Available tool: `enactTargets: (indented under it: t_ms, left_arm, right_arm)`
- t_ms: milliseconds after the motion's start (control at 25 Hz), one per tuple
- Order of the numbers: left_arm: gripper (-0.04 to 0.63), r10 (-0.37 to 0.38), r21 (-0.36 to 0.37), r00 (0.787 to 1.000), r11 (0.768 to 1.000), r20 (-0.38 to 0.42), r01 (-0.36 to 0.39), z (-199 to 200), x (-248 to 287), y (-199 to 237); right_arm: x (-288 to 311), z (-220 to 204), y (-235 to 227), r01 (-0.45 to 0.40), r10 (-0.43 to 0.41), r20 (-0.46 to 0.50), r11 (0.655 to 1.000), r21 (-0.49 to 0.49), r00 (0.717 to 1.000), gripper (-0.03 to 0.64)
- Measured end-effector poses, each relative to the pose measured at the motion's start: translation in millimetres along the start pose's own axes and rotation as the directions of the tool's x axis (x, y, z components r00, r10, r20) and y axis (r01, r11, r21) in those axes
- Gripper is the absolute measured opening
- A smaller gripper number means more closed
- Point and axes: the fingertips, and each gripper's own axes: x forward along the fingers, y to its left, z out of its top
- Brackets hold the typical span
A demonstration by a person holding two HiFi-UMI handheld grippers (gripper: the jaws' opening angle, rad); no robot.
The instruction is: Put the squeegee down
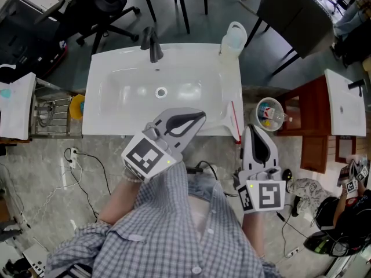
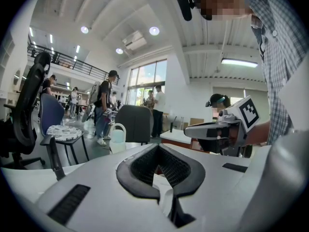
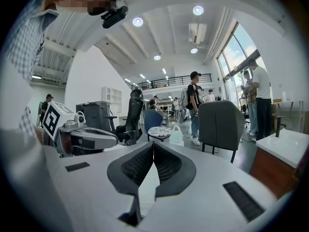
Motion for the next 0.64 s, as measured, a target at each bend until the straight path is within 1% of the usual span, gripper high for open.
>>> enactTargets:
  t_ms: [640]
  left_arm:
    - [0.008,-0.006,0.002,1.0,1.0,0.001,0.006,-0.3,-2.5,-2.6]
  right_arm:
    - [-2.8,-0.6,2.6,0.002,-0.002,-0.005,1.0,-0.003,1.0,0.009]
